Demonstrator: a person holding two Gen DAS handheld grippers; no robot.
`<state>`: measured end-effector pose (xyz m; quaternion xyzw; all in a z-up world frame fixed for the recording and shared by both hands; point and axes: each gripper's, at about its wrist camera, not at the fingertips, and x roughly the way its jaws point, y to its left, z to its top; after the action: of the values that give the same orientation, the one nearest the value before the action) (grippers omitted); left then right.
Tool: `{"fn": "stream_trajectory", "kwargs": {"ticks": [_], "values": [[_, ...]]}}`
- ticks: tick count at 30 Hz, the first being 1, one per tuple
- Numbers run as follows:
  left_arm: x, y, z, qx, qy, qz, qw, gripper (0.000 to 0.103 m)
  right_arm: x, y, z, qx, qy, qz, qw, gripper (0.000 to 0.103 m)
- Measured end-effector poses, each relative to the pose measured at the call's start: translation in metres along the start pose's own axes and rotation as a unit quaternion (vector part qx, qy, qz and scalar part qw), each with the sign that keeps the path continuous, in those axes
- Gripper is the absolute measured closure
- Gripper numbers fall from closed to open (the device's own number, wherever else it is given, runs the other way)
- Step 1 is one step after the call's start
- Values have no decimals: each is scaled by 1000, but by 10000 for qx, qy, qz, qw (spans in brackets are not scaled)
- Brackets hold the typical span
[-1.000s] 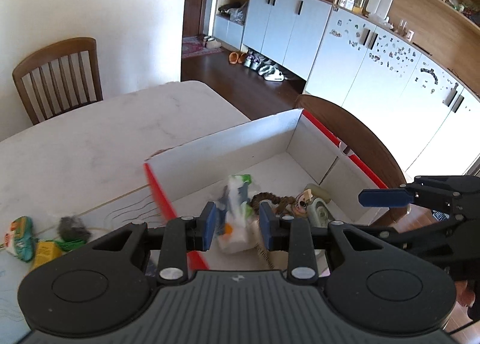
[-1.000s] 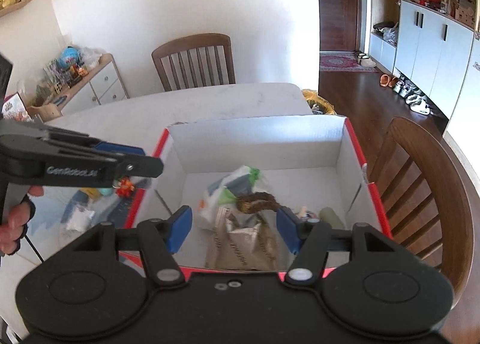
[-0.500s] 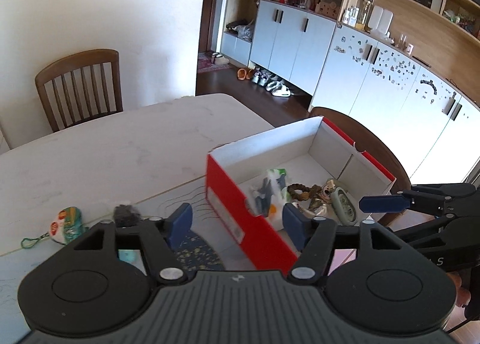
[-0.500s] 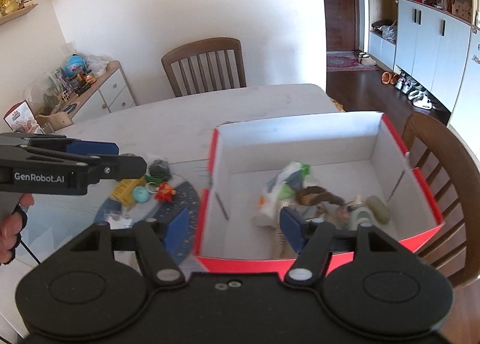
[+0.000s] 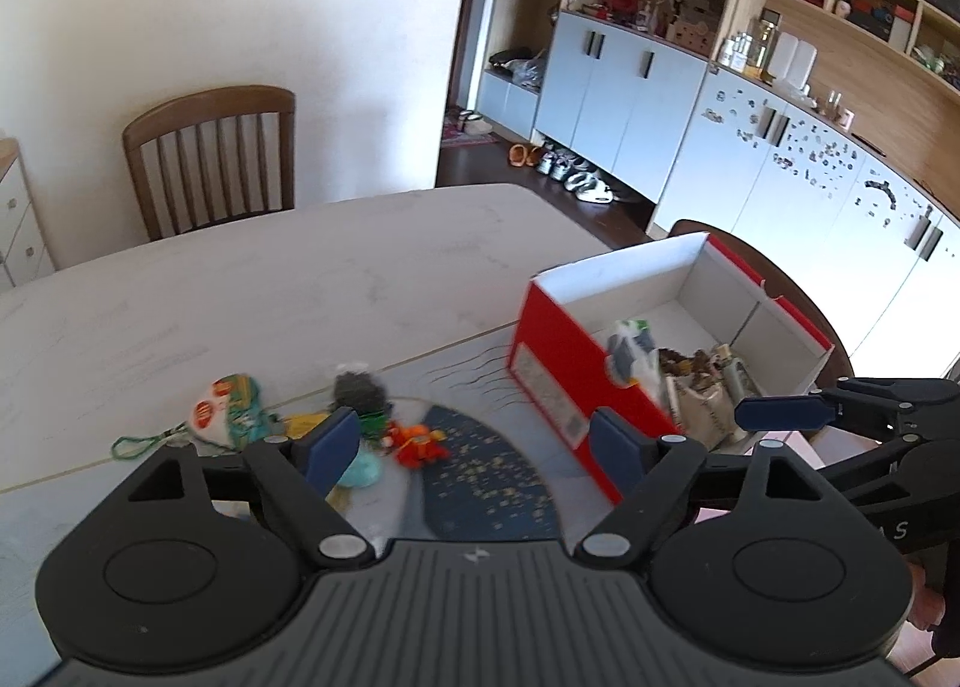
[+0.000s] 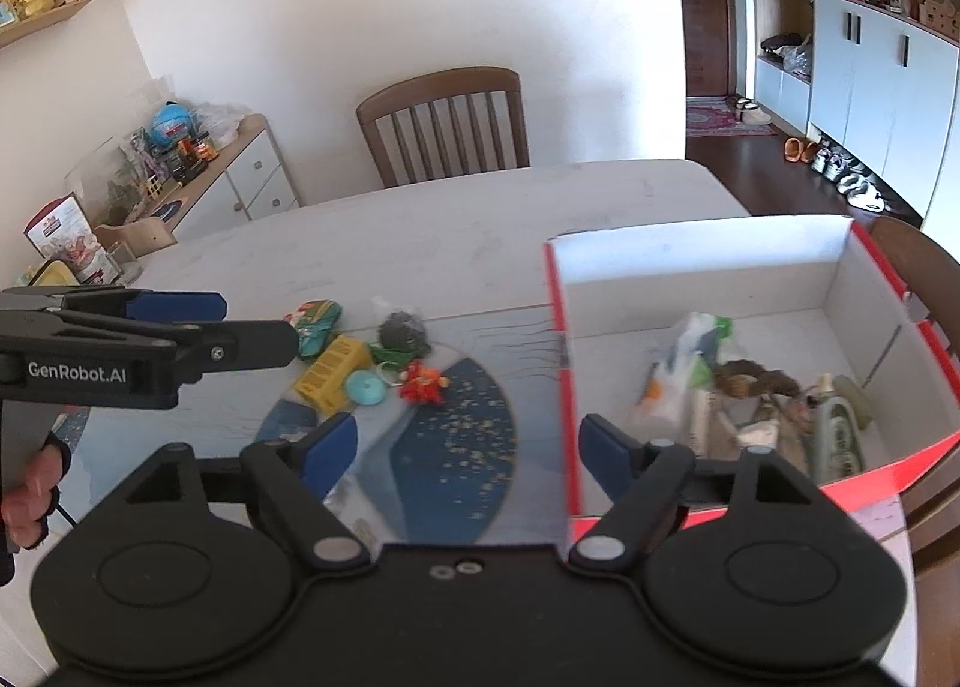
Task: Organize objects
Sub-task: 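Withdraw both tools back toward the blue mat, then grasp the yellow box with left tool while right tool grasps the clear bead bag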
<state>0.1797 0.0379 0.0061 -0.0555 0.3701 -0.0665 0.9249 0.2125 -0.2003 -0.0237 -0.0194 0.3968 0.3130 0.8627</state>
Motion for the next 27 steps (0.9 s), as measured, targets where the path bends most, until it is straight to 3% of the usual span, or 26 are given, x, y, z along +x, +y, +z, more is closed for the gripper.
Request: {"fn": "stream_trajectory", "kwargs": {"ticks": [6, 14, 22, 27], "values": [[-4, 30, -10, -175, -2, 199, 9997, 15, 10, 24, 0, -114, -13, -21, 9999, 9], [-1, 67, -20, -274, -162, 544, 9980, 1, 28, 48, 1, -319, 84, 20, 9995, 7], [27, 101, -35, -542, 11, 683, 9962, 0, 54, 71, -8, -586, 344, 151, 9976, 7], [51, 114, -45, -459, 140, 761, 9959, 0, 75, 84, -17, -729, 548, 218, 9956, 7]]}}
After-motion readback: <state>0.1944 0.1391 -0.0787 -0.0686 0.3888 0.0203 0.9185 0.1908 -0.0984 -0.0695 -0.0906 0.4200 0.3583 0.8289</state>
